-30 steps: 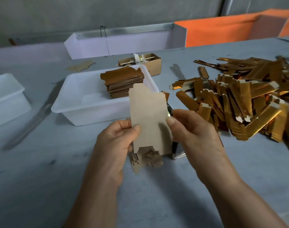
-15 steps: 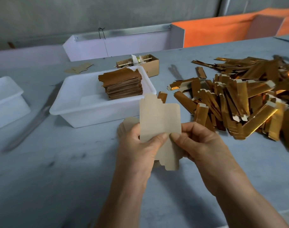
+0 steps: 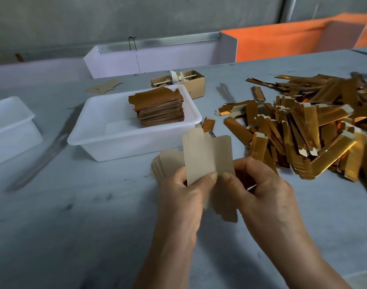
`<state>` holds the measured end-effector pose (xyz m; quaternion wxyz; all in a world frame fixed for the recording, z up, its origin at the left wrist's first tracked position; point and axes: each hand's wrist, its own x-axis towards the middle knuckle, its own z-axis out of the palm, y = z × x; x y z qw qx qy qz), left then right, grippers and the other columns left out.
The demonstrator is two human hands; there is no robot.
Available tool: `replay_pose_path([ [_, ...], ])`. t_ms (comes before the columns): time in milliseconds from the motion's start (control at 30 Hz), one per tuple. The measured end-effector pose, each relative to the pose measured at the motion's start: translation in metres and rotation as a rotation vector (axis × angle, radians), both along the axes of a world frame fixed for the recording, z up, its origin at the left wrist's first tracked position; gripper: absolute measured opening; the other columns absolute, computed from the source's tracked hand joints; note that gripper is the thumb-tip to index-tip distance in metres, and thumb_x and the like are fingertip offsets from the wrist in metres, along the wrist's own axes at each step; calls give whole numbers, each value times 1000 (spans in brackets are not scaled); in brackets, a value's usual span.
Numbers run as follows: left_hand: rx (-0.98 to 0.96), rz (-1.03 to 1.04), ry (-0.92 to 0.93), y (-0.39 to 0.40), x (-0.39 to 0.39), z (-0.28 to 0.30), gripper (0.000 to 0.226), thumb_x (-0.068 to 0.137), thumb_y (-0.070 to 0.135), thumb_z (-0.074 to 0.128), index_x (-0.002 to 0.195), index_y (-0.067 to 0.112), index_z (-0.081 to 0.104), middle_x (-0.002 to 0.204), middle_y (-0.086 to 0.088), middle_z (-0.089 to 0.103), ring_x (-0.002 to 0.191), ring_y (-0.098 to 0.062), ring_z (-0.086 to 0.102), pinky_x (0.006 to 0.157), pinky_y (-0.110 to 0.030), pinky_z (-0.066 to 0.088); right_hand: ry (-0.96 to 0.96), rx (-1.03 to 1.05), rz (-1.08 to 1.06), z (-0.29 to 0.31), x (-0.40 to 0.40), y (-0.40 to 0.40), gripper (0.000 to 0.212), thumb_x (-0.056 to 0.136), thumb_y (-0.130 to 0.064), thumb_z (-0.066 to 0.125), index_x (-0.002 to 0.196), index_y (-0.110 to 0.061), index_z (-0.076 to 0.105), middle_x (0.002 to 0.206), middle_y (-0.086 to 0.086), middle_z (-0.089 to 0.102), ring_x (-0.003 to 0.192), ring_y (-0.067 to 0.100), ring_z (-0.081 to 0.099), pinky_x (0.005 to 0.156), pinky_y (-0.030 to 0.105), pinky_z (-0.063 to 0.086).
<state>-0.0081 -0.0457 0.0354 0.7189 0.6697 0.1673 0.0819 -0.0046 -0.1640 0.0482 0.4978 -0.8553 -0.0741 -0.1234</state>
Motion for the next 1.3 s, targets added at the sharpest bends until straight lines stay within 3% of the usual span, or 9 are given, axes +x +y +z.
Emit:
replay_pose_path([
  [167,32,16,-63,-7,-6,1,5,84,17,70,83,21,74,69,0,72,62,-12,69,50,-22,53,-68,39,86,3,-7,9,26,86,-47,46,84,-26,62,67,-10,61,71,0,61,57,15,50],
  [400,208,-150,-123,-1,-11,11,23,93,29,59,79,17,72,62,4,66,59,-6,61,55,-20,47,-41,19,79,0,-3,6,23,87,-45,45,88,-29,61,67,-10,65,65,2,65,58,24,55],
  [533,313,-199,-86,1,-14,11,28,96,31,52,90,10,69,78,-16,67,71,-29,62,65,-40,52,84,77,8,-3,-1,4,16,78,-43,62,87,-36,52,69,-12,61,67,-7,61,53,5,46],
  [633,321,-282,-30,-1,-17,14,25,96,32,52,97,14,69,92,-19,68,89,-34,64,81,-50,52,263,275,19,-2,5,-4,21,74,-38,69,90,-34,56,76,-4,64,74,3,62,59,13,49],
  [767,205,-291,32,-3,-19,11,15,93,26,57,96,20,70,85,-1,75,79,-15,71,73,-30,59,458,486,156,-3,6,-12,8,82,-25,64,88,-21,68,85,6,70,82,18,68,73,28,52],
  [967,241,-107,-74,-3,-18,3,12,85,18,70,75,26,74,72,7,73,71,-8,69,63,-19,55,446,476,137,-6,7,-10,6,85,-22,62,88,-20,66,88,7,69,82,17,67,66,25,51],
  [1067,277,-4,-104,-8,-18,0,22,82,13,73,69,30,69,67,11,71,63,-6,68,53,-15,52,403,442,108,-9,7,-8,8,85,-22,63,88,-15,66,92,17,66,85,30,65,72,39,57],
  [1167,481,101,-167,-14,-20,-4,22,79,16,76,74,34,66,71,5,66,67,-9,65,58,-21,51,380,459,76,-9,7,-6,7,84,-21,64,85,-13,66,90,22,63,84,33,64,66,36,59],
  [1300,1156,84,-243,-27,-26,0,17,70,7,74,86,12,74,74,-5,57,69,-23,60,51,-28,42,385,505,75,-9,8,-4,8,84,-17,65,81,-10,68,79,22,64,73,29,66,54,20,54],
])
